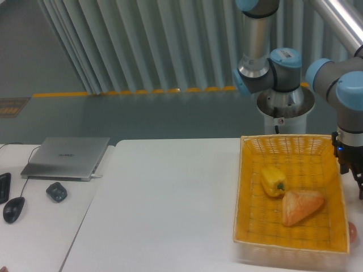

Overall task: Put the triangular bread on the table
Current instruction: 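Move the gripper over the triangular bread slice in the basket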

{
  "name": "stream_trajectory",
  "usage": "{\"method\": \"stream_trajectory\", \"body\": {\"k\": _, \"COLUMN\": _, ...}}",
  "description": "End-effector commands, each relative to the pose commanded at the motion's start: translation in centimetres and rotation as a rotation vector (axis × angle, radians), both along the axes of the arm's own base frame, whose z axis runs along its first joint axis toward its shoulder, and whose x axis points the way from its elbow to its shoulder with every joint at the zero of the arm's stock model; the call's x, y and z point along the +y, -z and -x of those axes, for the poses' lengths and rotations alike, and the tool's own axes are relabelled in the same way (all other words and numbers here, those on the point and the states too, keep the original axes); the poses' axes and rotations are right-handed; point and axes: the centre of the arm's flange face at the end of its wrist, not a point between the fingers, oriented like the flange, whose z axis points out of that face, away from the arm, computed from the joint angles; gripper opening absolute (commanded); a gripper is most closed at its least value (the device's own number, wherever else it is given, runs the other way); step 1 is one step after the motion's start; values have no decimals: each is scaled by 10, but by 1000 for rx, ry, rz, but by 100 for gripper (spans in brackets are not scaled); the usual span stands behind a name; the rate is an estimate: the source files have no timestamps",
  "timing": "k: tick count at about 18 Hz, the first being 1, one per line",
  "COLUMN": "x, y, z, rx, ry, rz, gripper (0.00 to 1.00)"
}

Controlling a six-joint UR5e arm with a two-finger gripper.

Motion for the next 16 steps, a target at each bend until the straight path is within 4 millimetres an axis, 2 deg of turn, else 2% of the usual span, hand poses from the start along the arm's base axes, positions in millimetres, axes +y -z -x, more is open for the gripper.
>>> {"method": "stream_trajectory", "body": {"k": 4, "x": 4, "y": -2, "z": -8, "rx": -4, "ry": -14, "rz": -10, "gripper": 100}}
{"method": "stream_trajectory", "body": {"k": 7, "x": 19, "y": -3, "z": -23, "rx": -4, "ry": -52, "rz": -26, "gripper": 100}}
{"method": "stream_trajectory", "body": {"k": 13, "x": 19, "y": -2, "z": -35, "rx": -10, "ry": -69, "rz": -23, "gripper": 100}}
{"method": "stream_trajectory", "body": {"k": 16, "x": 23, "y": -4, "z": -41, "rx": -62, "ry": -99, "rz": -92, "gripper": 100}}
